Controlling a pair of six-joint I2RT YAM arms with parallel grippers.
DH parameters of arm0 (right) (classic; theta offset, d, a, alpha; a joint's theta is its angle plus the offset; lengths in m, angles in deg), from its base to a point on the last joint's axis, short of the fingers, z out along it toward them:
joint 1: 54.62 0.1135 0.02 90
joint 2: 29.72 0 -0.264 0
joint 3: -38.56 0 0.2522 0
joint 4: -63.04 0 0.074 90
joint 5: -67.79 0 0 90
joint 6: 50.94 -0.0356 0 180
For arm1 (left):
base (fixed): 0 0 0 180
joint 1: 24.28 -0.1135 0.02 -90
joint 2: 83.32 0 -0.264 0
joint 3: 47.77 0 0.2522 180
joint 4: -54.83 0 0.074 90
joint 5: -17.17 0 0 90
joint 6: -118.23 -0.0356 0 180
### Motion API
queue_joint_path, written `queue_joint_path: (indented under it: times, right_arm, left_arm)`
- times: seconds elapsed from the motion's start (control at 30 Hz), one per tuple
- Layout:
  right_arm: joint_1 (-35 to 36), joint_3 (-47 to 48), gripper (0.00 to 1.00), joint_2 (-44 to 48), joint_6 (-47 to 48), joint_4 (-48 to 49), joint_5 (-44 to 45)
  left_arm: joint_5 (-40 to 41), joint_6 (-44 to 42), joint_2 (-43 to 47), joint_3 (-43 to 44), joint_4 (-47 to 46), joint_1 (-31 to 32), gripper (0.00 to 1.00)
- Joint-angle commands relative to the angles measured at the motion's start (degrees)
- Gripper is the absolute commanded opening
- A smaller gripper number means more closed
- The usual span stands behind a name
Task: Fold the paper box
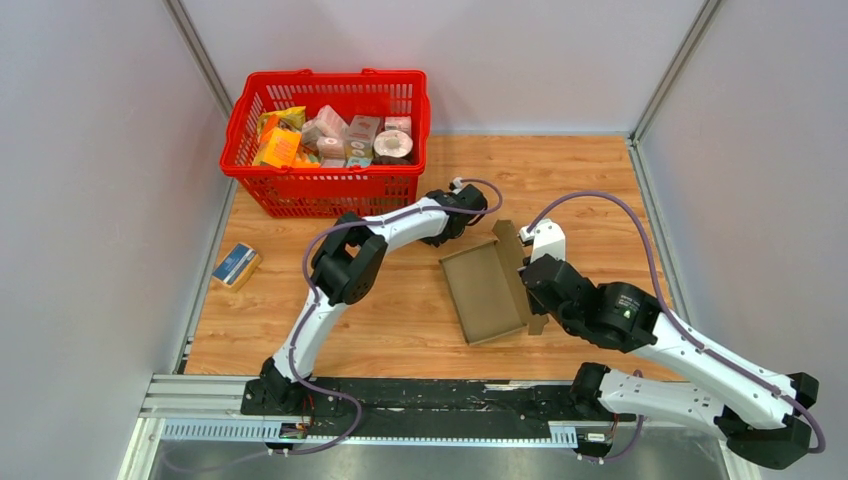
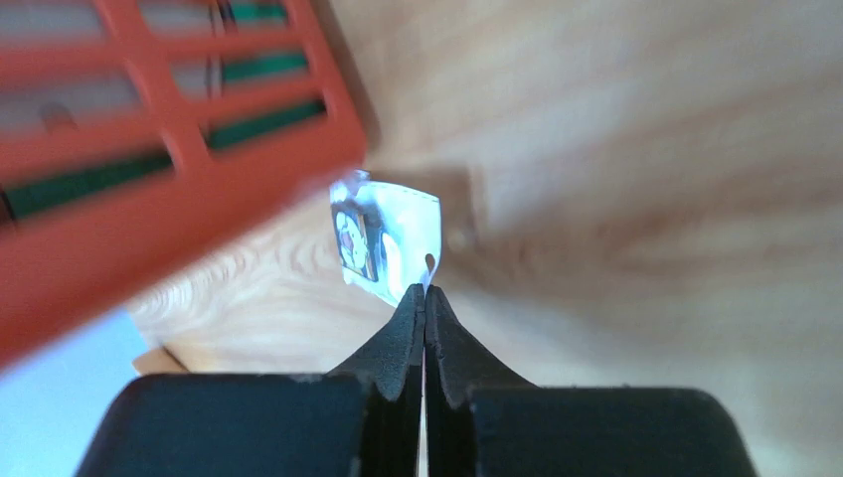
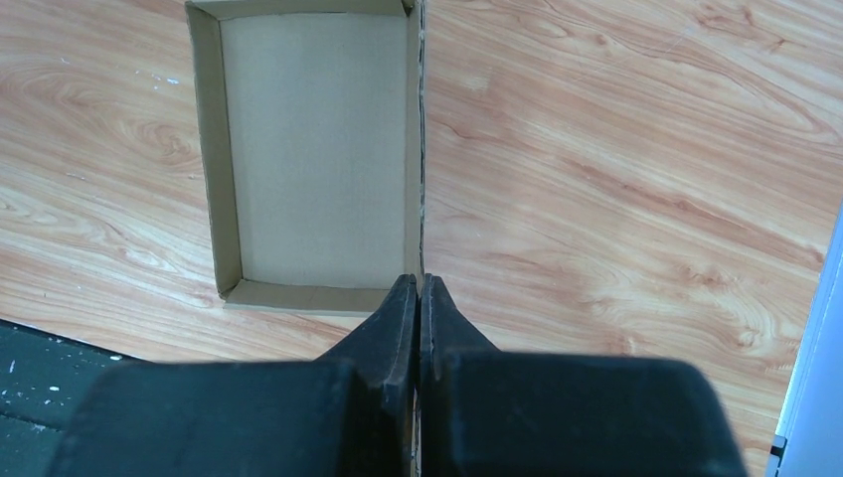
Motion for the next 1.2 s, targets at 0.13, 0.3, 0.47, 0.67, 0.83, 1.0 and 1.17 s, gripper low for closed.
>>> queue_joint_path:
  times: [0.13, 0.3, 0.47, 0.67, 0.83, 1.0, 1.17]
  right_arm:
    - [-0.18, -0.22, 0.0, -1.2, 0.15, 3.45, -2.14]
    - [-0.27, -0.65, 0.0, -2.44, 0.06, 4.59, -3.01]
    - [-0.97, -0.39, 0.0, -3.49, -4.31, 5.91, -1.87]
    - [-2.37, -0.22, 0.0, -7.18, -6.44, 9.43, -6.88]
    - [-2.99, -0.39, 0.0, -8.77, -6.62, 10.48, -8.9]
    - [-3.26, -0.04, 0.0, -9.29, -6.35, 10.93, -9.87]
    - [-3.34, -0.13, 0.0, -9.65, -6.0, 10.84, -10.4]
  left_arm:
    - [-15.05, 5.94, 32.83, -27.34, -7.69, 1.07, 0.0]
    - [-28.43, 12.0, 54.28, -39.86, -10.86, 0.89, 0.0]
    - [-44.6, 20.35, 70.09, -50.32, -18.94, -0.6, 0.0]
    - [-59.46, 34.76, 73.83, -60.08, -38.44, -0.69, 0.0]
    - [-62.55, 46.63, 68.48, -68.68, -58.28, -0.69, 0.0]
    - [-66.41, 55.32, 54.43, -71.78, -75.44, -0.6, 0.0]
    - [-70.55, 64.04, 38.24, -70.82, -95.67, 1.67, 0.0]
